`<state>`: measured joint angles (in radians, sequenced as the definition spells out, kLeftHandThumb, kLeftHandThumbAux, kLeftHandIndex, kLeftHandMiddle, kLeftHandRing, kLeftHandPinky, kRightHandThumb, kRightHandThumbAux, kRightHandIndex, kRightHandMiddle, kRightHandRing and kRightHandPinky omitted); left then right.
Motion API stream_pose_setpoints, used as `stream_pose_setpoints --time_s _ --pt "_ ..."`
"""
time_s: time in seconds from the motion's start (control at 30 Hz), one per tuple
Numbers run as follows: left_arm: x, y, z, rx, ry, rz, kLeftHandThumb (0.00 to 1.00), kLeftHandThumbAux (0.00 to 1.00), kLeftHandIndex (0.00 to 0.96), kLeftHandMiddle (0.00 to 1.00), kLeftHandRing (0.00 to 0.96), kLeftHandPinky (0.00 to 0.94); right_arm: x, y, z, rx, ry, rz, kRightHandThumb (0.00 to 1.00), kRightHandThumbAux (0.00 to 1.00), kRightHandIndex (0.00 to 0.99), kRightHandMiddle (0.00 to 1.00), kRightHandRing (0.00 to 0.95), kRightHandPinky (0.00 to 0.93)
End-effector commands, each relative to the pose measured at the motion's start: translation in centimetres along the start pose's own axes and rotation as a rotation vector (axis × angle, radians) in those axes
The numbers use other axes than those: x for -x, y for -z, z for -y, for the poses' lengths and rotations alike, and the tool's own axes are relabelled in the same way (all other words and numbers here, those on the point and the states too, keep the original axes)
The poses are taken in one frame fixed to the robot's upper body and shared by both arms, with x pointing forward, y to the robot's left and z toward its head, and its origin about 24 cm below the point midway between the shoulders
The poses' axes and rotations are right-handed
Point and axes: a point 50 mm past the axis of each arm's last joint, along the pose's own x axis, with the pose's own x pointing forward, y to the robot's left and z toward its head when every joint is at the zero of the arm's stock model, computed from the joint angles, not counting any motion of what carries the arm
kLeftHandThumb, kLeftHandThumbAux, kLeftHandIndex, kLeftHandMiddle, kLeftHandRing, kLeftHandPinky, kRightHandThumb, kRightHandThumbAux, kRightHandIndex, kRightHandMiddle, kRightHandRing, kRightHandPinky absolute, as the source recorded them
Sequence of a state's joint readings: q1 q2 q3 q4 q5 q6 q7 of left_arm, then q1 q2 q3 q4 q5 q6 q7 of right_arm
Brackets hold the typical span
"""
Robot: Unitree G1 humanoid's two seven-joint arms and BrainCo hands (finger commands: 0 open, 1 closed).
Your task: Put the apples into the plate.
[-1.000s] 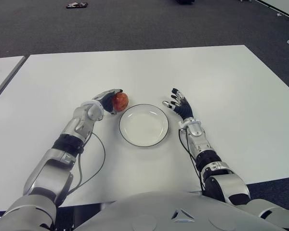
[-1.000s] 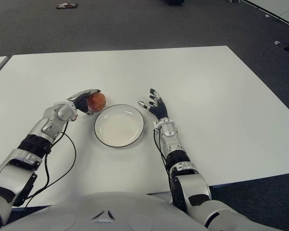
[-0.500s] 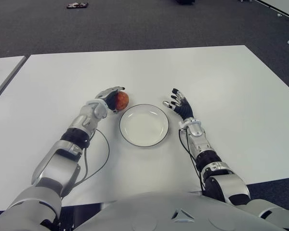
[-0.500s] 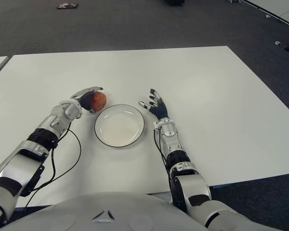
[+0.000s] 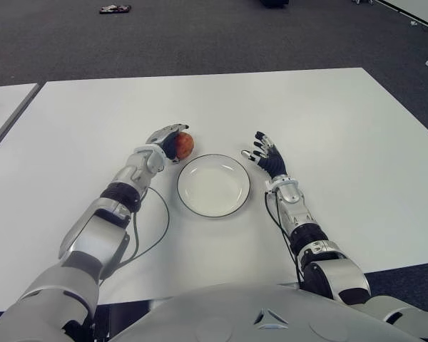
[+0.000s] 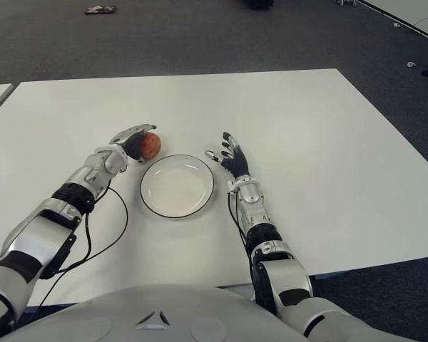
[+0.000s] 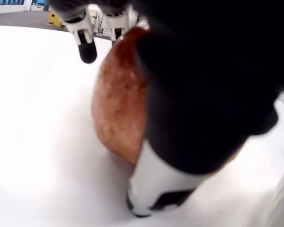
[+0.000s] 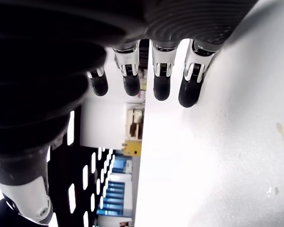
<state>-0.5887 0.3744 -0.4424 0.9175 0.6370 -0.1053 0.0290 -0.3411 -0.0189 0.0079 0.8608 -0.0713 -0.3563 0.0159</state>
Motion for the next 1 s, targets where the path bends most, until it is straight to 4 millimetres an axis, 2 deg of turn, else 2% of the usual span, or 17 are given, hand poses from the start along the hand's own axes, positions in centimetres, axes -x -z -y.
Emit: stream_pose_setpoints --time_s 0.03,0.53,0.83,0.97,1.0 --pt "0.36 0.51 2.41 0.011 0.072 -0.027 0.0 0.394 0.0 0.0 0.0 0.071 1.58 3.24 -0.09 -0.017 0.008 -0.158 0.13 0.708 0.0 0.045 0.088 0.159" --pt "0.39 0.6 2.42 0.024 0.055 -0.013 0.015 0.397 0.0 0.0 0.0 0.123 1.52 3.22 -0.14 -0.011 0.004 -0.162 0.13 0.692 0.0 0.06 0.114 0.195" --pt "0.44 0.54 2.36 0.039 0.033 0.002 0.027 0.394 0.0 0.0 0.005 0.145 1.44 3.21 -0.04 -0.006 0.003 -0.168 0.126 0.699 0.0 0.061 0.112 0.179" --pt "0.48 0.53 2.4 0.032 0.028 0.015 0.031 0.397 0.0 0.0 0.049 0.202 1.42 3.23 0.03 -0.002 0.003 -0.171 0.123 0.702 0.0 0.059 0.112 0.187" --pt "0.49 0.53 2.41 0.028 0.027 0.018 0.032 0.4 0.011 0.025 0.08 0.229 1.42 3.24 0.04 -0.002 0.003 -0.172 0.123 0.702 0.0 0.059 0.112 0.185"
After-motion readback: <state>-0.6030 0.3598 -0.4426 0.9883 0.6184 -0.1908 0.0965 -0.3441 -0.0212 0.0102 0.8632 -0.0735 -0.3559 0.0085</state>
